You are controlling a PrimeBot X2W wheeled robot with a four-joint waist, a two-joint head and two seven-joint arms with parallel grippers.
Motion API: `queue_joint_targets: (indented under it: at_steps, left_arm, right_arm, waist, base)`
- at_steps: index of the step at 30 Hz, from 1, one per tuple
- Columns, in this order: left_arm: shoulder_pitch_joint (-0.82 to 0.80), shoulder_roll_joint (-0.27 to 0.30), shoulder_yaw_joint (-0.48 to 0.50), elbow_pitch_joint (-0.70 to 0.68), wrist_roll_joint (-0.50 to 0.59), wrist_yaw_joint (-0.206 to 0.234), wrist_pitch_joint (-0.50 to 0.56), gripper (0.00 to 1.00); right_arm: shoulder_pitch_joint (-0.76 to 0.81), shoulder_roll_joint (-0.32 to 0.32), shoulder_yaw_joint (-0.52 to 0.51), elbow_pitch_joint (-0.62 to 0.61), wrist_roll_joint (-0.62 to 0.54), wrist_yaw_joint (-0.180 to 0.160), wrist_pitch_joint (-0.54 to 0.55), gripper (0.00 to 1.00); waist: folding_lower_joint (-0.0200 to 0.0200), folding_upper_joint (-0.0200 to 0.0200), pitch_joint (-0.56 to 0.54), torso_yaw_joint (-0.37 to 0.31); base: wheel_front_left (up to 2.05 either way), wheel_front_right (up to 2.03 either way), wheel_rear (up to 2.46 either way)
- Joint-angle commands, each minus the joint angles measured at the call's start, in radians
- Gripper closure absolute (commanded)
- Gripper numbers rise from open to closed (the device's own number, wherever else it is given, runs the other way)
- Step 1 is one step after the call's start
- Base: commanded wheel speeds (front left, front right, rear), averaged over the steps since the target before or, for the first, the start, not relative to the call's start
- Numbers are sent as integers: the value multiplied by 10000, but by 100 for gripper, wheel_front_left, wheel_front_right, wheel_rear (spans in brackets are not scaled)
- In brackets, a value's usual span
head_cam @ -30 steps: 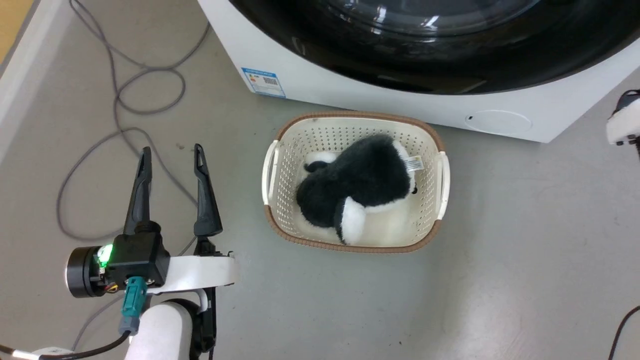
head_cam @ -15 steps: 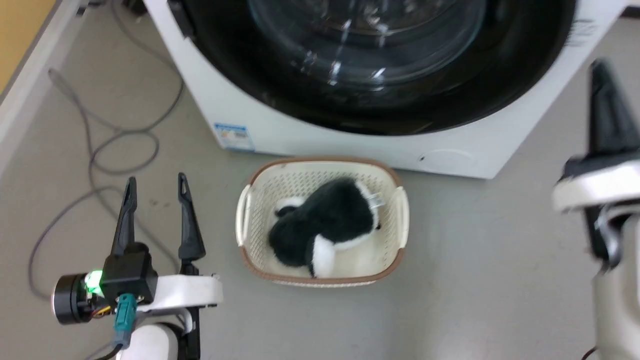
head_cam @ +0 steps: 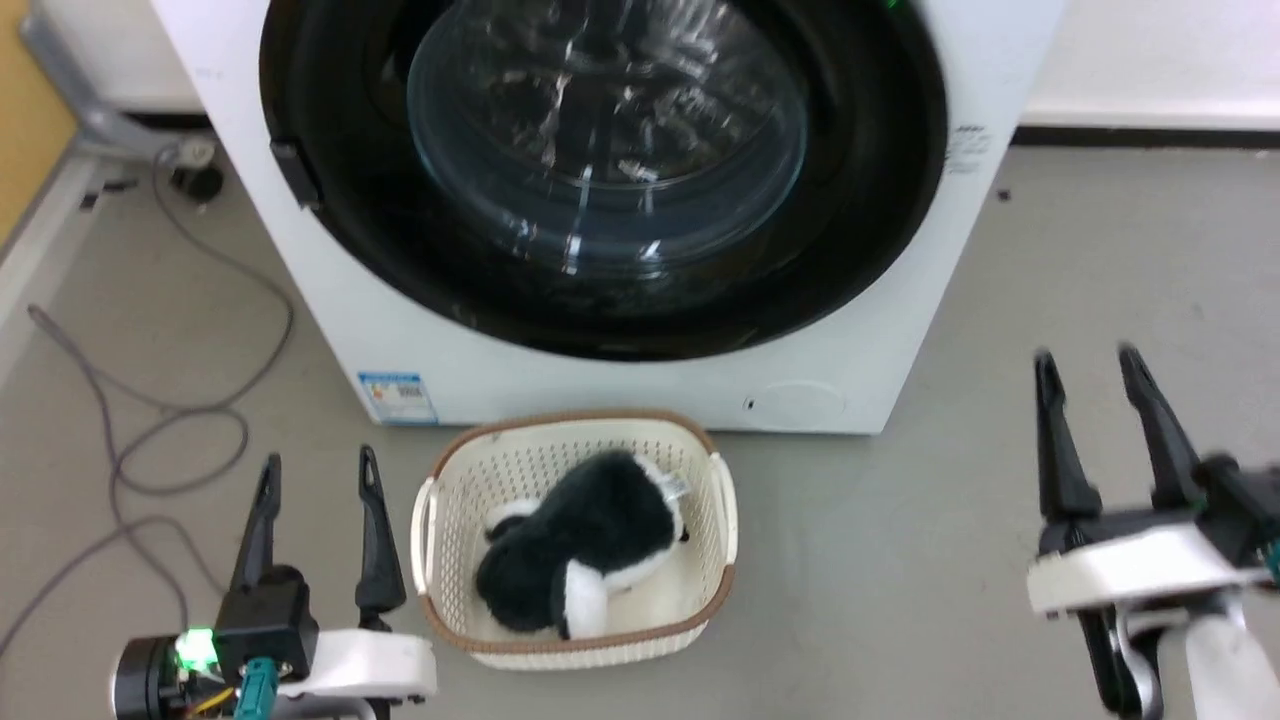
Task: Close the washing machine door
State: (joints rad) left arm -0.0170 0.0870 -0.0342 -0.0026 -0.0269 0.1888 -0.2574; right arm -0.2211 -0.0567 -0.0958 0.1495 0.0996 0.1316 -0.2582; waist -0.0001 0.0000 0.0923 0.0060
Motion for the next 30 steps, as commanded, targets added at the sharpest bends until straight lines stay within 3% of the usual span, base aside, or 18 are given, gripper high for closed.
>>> queue_joint_targets:
  at_steps: [1,13,14,30]
  left_arm:
    - [239,52,14,87,10,-71,-44,0]
    - [901,5,38,257,-89,-283,-44,0]
    - [784,-20,27,257,-44,-265,3,100]
    - [715,-60,60,237,-6,-437,297,100]
  right_arm:
    - [501,56,8,-74,394,-9,-36,0]
    - [2122,63,544,-598,451,-9,-36,0]
    - [1999,17,530,-555,466,-2,3,100]
    - [2017,22,576,-652,310,-1,291,100]
  waist:
    - [1,0,-342,-161]
    - [1,0,-862,-401]
    - [1,0,-863,-403]
    - [1,0,-872,-368]
  base:
    - [0,0,0]
    - [0,0,0]
    - [0,0,0]
    - [0,0,0]
